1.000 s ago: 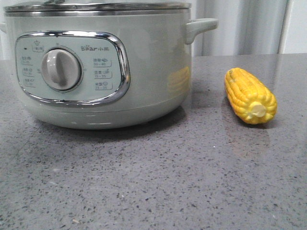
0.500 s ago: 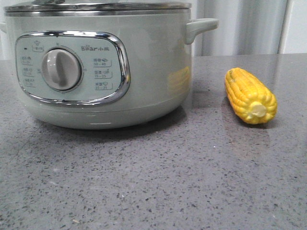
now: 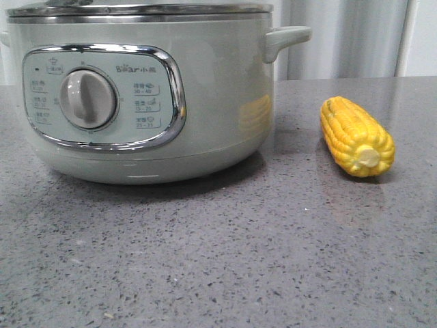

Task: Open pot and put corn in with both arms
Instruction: 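Grasp the glass lid's knob with the left gripper and lift it, then carry the lid beside the pot and lower it onto the table, then reach the right gripper down and grasp the yellow corn cob, then lift the corn cob with the right gripper over the pot opening, then lower the corn into the pot and open the right gripper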

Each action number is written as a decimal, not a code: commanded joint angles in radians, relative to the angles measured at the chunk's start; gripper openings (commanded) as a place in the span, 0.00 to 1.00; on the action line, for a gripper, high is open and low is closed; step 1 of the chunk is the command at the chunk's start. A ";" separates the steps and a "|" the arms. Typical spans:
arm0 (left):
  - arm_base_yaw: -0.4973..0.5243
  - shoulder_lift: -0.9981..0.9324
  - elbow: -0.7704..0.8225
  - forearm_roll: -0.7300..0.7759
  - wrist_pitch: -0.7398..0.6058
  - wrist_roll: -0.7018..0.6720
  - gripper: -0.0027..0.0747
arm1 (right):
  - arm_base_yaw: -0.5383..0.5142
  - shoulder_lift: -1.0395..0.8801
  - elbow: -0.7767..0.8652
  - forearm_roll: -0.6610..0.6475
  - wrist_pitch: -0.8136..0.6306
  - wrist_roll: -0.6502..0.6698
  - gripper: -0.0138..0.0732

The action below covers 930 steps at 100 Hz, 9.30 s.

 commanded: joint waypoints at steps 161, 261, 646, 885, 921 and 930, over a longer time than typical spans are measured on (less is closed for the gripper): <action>0.451 -0.678 0.177 0.038 0.117 0.080 0.01 | -0.003 0.011 -0.021 0.004 -0.086 -0.006 0.07; 0.562 -0.595 0.634 -0.097 -0.132 0.055 0.01 | -0.003 0.011 -0.021 0.004 -0.084 -0.006 0.07; 0.486 -0.960 0.510 0.130 0.019 -0.037 0.01 | 0.277 0.874 -0.819 0.180 0.608 0.003 0.67; 0.486 -0.960 0.510 0.130 0.019 -0.037 0.01 | 0.608 1.105 -1.299 0.300 0.447 -0.050 0.18; 0.486 -0.960 0.510 0.130 0.019 -0.037 0.01 | 0.620 1.215 -1.328 0.352 0.461 -0.050 0.55; 0.486 -0.960 0.510 0.130 0.019 -0.037 0.01 | 0.620 1.213 -1.335 0.352 0.462 -0.050 0.55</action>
